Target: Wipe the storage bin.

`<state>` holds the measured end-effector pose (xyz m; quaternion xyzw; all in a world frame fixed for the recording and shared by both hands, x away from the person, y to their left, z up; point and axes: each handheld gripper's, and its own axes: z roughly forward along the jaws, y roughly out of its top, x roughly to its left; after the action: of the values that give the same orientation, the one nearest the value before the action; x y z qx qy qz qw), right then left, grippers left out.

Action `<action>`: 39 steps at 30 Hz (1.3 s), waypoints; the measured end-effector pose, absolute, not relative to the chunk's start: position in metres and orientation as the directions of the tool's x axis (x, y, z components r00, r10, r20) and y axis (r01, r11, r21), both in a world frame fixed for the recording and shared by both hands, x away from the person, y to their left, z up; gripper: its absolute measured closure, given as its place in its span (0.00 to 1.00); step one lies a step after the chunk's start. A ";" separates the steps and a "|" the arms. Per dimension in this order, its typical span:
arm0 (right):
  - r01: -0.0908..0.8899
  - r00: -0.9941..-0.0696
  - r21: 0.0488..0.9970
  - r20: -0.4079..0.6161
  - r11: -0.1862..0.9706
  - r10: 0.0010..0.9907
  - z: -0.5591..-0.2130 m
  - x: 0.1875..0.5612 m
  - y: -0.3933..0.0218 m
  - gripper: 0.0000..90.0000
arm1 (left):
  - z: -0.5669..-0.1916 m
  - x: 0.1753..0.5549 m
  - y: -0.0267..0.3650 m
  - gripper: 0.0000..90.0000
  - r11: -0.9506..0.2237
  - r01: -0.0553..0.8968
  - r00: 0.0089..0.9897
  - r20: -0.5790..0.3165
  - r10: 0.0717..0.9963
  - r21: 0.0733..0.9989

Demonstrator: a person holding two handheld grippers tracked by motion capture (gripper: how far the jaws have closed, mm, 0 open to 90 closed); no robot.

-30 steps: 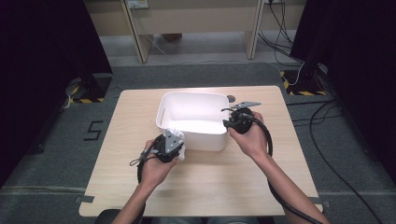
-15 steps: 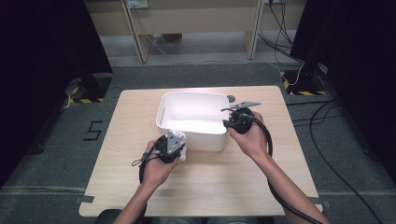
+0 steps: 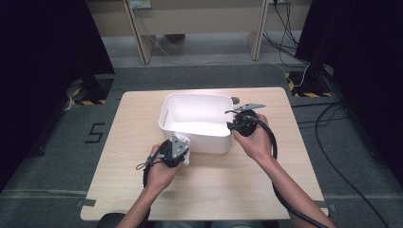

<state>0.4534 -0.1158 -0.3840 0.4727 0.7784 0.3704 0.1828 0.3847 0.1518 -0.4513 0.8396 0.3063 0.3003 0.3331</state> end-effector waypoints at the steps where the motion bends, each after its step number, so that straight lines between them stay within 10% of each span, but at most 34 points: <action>1: 0.600 -0.486 0.750 0.065 0.279 0.871 -0.384 0.453 -0.116 0.79 | -0.452 0.385 0.152 0.83 -0.592 0.314 0.633 0.301 0.713 0.743; 39: 0.598 -0.490 0.752 0.068 0.278 0.869 -0.384 0.454 -0.116 0.77 | -0.489 0.398 0.147 0.83 -0.616 0.379 0.661 0.264 0.702 0.690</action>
<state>0.4538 -0.1155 -0.3844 0.4712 0.7784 0.3728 0.1819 0.3977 0.1472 -0.4894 0.8589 0.3146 0.2655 0.3047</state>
